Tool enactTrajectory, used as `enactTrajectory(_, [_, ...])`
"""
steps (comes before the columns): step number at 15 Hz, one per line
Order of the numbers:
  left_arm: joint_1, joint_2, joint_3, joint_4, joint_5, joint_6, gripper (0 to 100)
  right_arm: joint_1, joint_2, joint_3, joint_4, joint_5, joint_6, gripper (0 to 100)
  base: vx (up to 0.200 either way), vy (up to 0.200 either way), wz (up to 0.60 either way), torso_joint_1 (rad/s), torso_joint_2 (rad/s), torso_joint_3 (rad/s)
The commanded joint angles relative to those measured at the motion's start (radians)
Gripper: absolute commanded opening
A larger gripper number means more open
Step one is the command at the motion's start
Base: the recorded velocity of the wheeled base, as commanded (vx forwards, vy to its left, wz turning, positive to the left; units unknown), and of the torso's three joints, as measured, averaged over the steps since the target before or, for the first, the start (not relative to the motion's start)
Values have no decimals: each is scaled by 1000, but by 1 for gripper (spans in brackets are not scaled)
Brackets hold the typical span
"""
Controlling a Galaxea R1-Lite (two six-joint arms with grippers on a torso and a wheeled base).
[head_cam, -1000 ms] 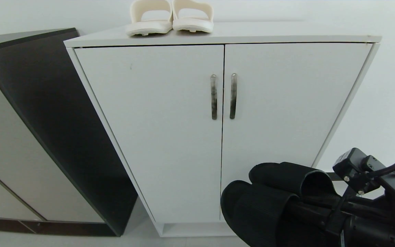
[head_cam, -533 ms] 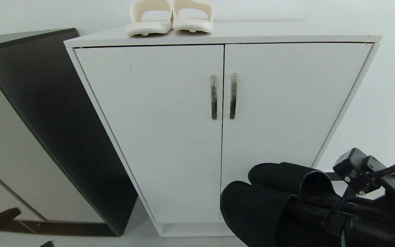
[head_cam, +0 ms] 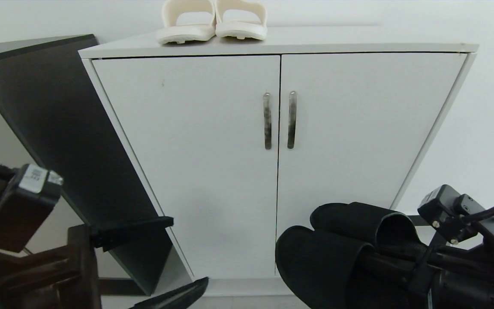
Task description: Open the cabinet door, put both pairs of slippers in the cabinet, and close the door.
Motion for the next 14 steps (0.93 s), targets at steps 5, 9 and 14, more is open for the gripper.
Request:
enactTrajectory(5, [-75,343,-337,-65,-70,-118,100,6,-1,1,2,-2,-3,0,0,0,0,0,0,0])
enactTrajectory(9, [-75,464,-503,-79,-218,-267,100,7,-4,3,2,-2,-28,0,0,0,0,0,0,0])
enactTrajectory(14, [-72,610,-674,-82,-203,-280,100,7,-1,9,2,0,-28,0,0,0,0,0,0,0])
